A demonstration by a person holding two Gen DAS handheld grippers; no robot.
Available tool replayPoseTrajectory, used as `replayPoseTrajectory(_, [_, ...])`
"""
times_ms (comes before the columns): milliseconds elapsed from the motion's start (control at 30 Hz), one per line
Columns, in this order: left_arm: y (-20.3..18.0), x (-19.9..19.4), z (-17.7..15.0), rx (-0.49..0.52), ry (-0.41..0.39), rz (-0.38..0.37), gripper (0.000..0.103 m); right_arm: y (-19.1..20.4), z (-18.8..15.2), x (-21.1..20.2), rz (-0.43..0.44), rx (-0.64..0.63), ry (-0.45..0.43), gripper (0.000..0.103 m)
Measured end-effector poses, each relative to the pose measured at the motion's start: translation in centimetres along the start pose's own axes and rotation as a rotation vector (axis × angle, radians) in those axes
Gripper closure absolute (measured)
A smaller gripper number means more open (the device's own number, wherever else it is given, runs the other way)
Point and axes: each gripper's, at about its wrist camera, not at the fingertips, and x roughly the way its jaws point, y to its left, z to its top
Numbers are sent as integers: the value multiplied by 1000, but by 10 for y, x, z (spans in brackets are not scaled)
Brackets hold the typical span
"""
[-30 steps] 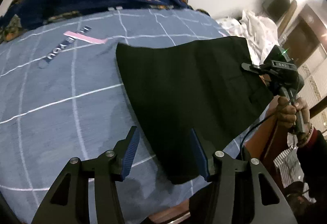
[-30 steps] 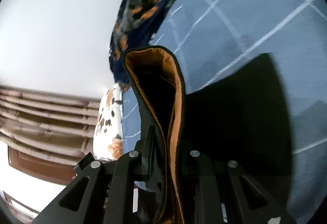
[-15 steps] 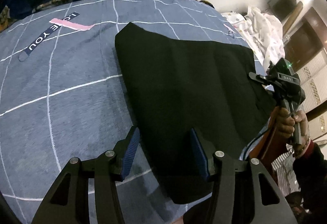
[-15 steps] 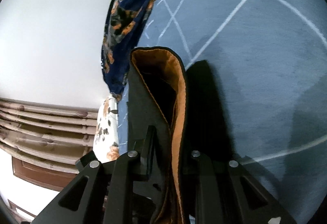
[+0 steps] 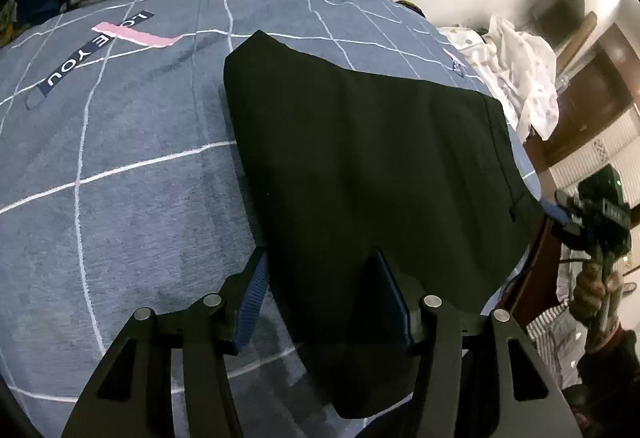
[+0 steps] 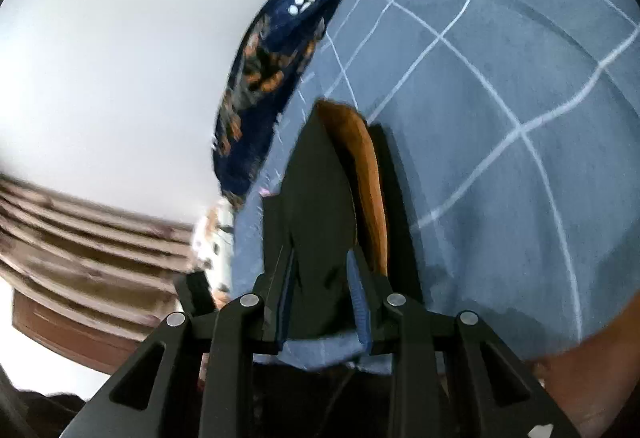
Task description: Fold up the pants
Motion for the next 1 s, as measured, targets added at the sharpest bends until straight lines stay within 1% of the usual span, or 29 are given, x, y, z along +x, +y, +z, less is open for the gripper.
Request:
replayPoseTrajectory(67, [1,0,0,-4,2,1,48,3,-4,4,-12,-23,12,76])
replayPoseTrajectory(133, [1,0,1,-4,5,4,48,1,-3,8,-27,-21,13,76])
replayPoseTrajectory(233, [2,-1,0,-9,7,9,43,-5,1,12,-46,1,27,78])
replayPoseTrajectory(300, [1,-1,0,-15,5,11,43,-3,0,16,-69,-8,34,89])
replayPoseTrajectory(333, [1,-1,-1,-17,5,11,42,-4,-1,16,-74,-3,36,89])
replayPoseTrajectory(467, [0,0,0,-16,12,16,41,-5,-8,7,-48,24,13,92])
replayPoseTrajectory(600, [-4,3,3,-10,12,17,37,-14,-17,0,-84,49,-2,99])
replayPoseTrajectory(667, [-4,5,4,-6,11,19,35,-23,-18,0,-109,69,-3,100])
replayPoseTrajectory(733, [-5,5,3,-2,7,20,35,-33,-19,0,-95,106,-8,100])
replayPoseTrajectory(800, [-4,5,2,-2,8,20,35,-30,-19,-2,-96,95,-22,99])
replayPoseTrajectory(833, [-4,5,2,-5,9,19,34,-29,-18,-4,-91,92,-29,97])
replayPoseTrajectory(867, [-4,5,3,-8,10,18,34,-25,-14,-8,-69,85,-39,94])
replayPoseTrajectory(933, [-5,5,1,-6,10,19,34,-21,-10,-13,-68,89,-59,92])
replayPoseTrajectory(967, [-5,5,1,-7,10,20,34,-21,-6,-14,-79,102,-65,79])
replayPoseTrajectory(1000, [-5,4,1,-7,9,20,34,-21,-3,-13,-80,110,-62,54])
